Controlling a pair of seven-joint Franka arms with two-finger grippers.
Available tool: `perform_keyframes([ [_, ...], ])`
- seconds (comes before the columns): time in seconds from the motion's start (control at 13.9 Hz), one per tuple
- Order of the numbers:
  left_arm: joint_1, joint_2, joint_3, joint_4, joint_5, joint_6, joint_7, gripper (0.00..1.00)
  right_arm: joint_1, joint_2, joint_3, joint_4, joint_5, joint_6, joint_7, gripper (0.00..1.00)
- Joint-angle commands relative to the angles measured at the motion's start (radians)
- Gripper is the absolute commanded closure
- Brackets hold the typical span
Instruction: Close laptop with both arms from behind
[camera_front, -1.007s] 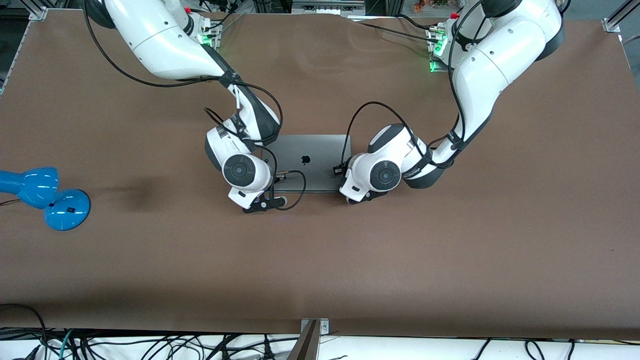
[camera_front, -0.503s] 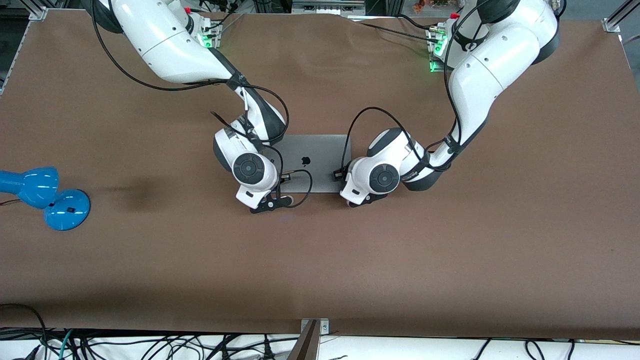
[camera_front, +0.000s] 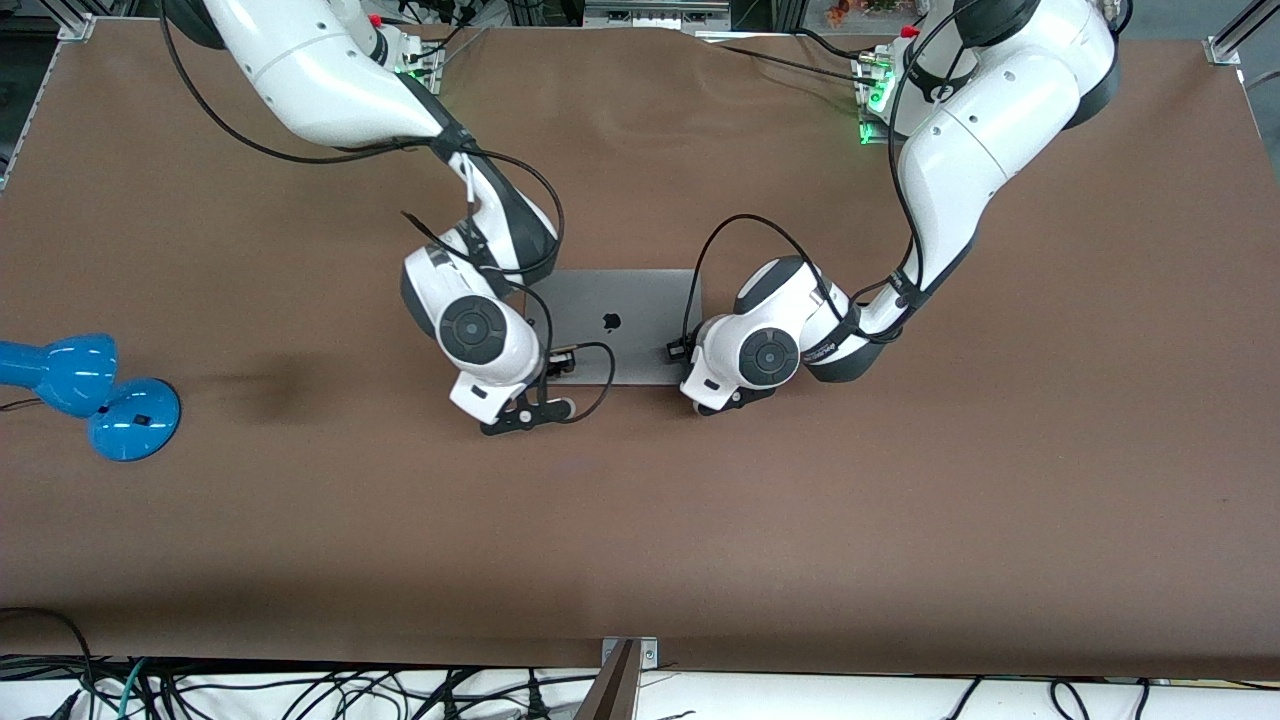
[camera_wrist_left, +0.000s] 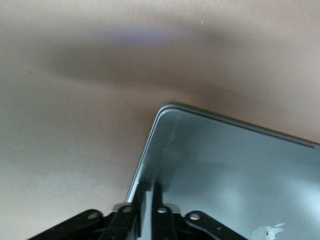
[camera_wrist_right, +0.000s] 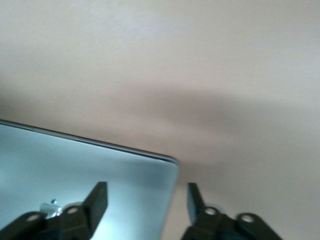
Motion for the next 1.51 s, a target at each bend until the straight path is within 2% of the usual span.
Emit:
perform_keyframes([
  [0.0, 0.008, -0.044, -0.002, 0.021, 0.042, -0.033, -0.010, 0.00, -0.051, -0.076, 0.005, -0.016, -0.005, -0.075, -0.005, 0.00],
  [0.14, 0.031, -0.107, -0.013, 0.024, 0.041, -0.132, -0.008, 0.00, -0.063, -0.126, -0.015, -0.016, -0.011, -0.143, -0.004, 0.00],
  [0.36, 0.043, -0.251, -0.007, 0.022, 0.041, -0.275, 0.057, 0.00, -0.071, -0.197, -0.094, -0.016, -0.011, -0.251, -0.028, 0.00],
  [0.65, 0.075, -0.427, 0.027, 0.019, 0.024, -0.428, 0.220, 0.00, -0.189, -0.316, -0.099, -0.060, -0.003, -0.277, -0.122, 0.00],
  [0.79, 0.075, -0.510, 0.086, 0.013, -0.014, -0.467, 0.294, 0.00, -0.221, -0.407, -0.102, -0.128, -0.008, -0.273, -0.145, 0.00],
  [1.01, 0.071, -0.633, 0.215, -0.014, -0.087, -0.508, 0.455, 0.00, -0.223, -0.557, -0.159, -0.215, -0.008, -0.242, -0.126, 0.00],
  [1.29, 0.066, -0.774, 0.338, -0.086, -0.088, -0.544, 0.600, 0.00, -0.262, -0.715, -0.179, -0.258, -0.006, -0.253, -0.140, 0.00],
  [1.44, 0.063, -0.845, 0.431, -0.131, -0.158, -0.542, 0.686, 0.00, -0.276, -0.765, -0.181, -0.258, -0.005, -0.344, -0.139, 0.00],
])
